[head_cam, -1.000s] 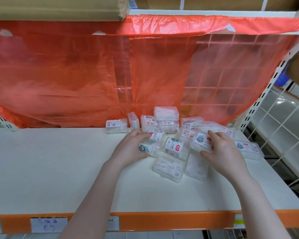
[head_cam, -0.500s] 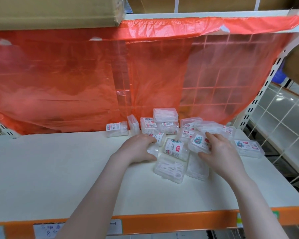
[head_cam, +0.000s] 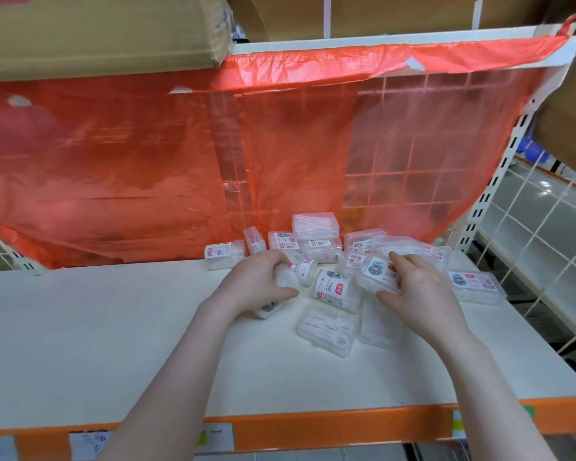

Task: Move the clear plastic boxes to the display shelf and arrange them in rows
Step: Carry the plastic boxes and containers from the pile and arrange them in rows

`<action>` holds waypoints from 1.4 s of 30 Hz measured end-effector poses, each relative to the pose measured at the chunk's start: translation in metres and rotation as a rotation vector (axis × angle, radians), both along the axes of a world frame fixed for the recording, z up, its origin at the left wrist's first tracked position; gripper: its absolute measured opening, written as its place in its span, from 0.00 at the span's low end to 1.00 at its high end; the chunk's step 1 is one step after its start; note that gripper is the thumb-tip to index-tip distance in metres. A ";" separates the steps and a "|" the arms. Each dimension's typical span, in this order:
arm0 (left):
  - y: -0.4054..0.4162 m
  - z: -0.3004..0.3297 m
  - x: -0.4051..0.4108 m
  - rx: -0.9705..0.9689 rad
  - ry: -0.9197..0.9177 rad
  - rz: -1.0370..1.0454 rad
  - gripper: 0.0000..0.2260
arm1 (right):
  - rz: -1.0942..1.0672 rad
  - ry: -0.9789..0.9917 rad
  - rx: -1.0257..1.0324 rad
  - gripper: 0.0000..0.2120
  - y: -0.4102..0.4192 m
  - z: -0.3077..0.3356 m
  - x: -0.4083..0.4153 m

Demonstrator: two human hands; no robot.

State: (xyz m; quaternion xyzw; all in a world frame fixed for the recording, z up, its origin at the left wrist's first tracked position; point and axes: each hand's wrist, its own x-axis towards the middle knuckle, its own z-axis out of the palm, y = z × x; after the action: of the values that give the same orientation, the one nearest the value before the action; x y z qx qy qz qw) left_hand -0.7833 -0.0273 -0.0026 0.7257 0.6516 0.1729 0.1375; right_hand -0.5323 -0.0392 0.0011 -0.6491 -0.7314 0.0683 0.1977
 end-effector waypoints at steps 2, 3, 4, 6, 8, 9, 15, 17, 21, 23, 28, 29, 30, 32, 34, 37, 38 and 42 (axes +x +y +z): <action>-0.006 0.001 -0.009 0.009 -0.058 0.047 0.21 | 0.018 0.008 0.000 0.32 0.001 0.000 -0.005; -0.009 0.001 -0.014 0.010 -0.075 0.069 0.21 | 0.026 0.009 0.002 0.32 0.002 0.000 -0.008; -0.013 0.001 -0.020 0.010 -0.083 0.091 0.21 | 0.035 0.009 0.007 0.32 0.002 -0.001 -0.011; -0.021 0.000 -0.031 0.003 -0.092 0.133 0.22 | 0.057 0.012 0.012 0.32 0.003 -0.002 -0.018; -0.030 0.000 -0.041 -0.012 -0.092 0.161 0.22 | 0.079 0.015 0.011 0.32 0.003 -0.003 -0.023; -0.034 -0.001 -0.045 -0.019 -0.092 0.168 0.22 | 0.089 0.017 0.011 0.32 0.003 -0.004 -0.026; -0.047 0.003 -0.046 -0.029 -0.043 0.166 0.23 | 0.135 -0.004 -0.001 0.33 -0.006 -0.014 -0.037; -0.046 0.005 -0.040 -0.020 0.002 0.152 0.24 | 0.143 -0.023 -0.004 0.32 -0.010 -0.015 -0.037; -0.044 0.009 -0.028 -0.006 0.095 0.148 0.27 | 0.158 -0.039 0.005 0.29 -0.013 -0.012 -0.031; -0.045 0.011 -0.022 0.006 0.117 0.168 0.27 | 0.169 -0.038 0.014 0.28 -0.014 -0.010 -0.025; -0.052 0.013 -0.009 0.003 0.167 0.235 0.27 | 0.187 -0.039 0.007 0.28 -0.021 -0.011 -0.010; -0.056 0.014 -0.007 0.004 0.172 0.255 0.27 | 0.201 -0.031 0.011 0.29 -0.022 -0.012 -0.007; -0.061 0.014 -0.005 0.009 0.177 0.275 0.27 | 0.219 -0.021 0.015 0.29 -0.023 -0.013 -0.005; -0.071 0.015 -0.003 0.021 0.189 0.317 0.27 | 0.256 0.003 0.033 0.30 -0.026 -0.018 -0.002; -0.083 0.016 -0.004 0.022 0.207 0.353 0.26 | 0.292 0.026 0.049 0.30 -0.030 -0.024 -0.002; -0.101 0.018 -0.010 0.002 0.234 0.402 0.26 | 0.342 0.032 0.025 0.28 -0.038 -0.028 -0.012; -0.107 0.019 -0.013 -0.007 0.244 0.417 0.26 | 0.365 0.029 0.012 0.28 -0.041 -0.029 -0.016; -0.131 0.025 -0.028 -0.006 0.236 0.473 0.27 | 0.467 0.015 -0.001 0.30 -0.052 -0.028 -0.037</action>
State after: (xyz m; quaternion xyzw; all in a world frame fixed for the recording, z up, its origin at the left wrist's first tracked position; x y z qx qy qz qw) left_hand -0.8112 -0.1585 0.0226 0.5679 0.8151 0.1127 0.0183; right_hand -0.5696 -0.0913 -0.0273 -0.4617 -0.8602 0.1173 0.1819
